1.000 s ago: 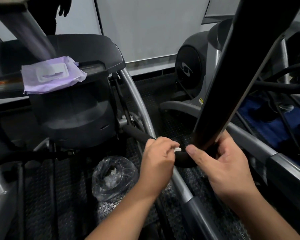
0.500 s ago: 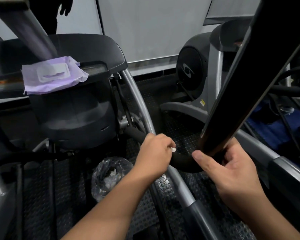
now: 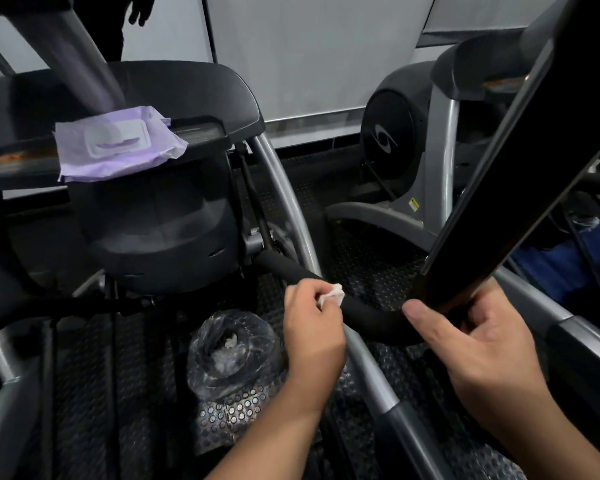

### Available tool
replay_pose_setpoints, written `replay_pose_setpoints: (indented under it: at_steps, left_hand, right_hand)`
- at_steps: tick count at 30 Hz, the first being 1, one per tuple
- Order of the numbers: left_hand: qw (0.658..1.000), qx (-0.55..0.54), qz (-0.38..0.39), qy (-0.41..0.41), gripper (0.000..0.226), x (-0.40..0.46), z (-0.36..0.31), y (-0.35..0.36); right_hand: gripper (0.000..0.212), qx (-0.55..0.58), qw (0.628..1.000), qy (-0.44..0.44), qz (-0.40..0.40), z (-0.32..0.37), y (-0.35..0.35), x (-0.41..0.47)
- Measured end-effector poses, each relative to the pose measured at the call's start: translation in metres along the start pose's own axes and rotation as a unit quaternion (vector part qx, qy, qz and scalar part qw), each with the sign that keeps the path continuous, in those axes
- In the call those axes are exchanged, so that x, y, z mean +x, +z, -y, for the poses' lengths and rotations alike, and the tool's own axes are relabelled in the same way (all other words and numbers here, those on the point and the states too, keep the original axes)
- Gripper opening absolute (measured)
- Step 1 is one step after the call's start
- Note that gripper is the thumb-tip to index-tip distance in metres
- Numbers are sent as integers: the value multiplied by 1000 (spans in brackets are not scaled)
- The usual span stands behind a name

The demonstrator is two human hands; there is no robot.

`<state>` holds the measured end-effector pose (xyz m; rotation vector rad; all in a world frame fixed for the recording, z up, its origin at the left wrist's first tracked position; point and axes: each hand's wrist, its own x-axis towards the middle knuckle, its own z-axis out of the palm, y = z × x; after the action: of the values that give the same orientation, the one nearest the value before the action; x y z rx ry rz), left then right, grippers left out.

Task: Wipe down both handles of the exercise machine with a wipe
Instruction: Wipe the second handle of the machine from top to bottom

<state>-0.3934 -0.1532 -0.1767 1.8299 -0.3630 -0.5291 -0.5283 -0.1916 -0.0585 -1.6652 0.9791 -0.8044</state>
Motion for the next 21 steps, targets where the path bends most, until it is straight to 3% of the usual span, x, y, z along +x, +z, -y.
replay_pose_setpoints:
  at_steps: [5,8,11,16,19,21]
  left_hand:
    - [971,-137,-56,-186,18,9,20,8]
    - [939,-247,-39,-235,22,2,18,14]
    - [881,-350,-48,-314,31,14,9,14]
    - [833,-418,-25,-362,35,14,7,17]
    - [834,-431,-35,-343,33,24,12,13]
    - [874,-365,-71,-314,25,26,11,13]
  right_hand:
    - [22,5,1000,0,1,1,2,-1]
    - [23,7,1000,5,-9,1,2,-1]
    - [25,-6,1000,8,-10,0,1,-1]
    - [24,5,1000,3,-14,-2,0,-2]
    - [23,3,1000,-4,-11,-3,0,-2]
    - [23,7,1000,-7,-7,-3,0,-1]
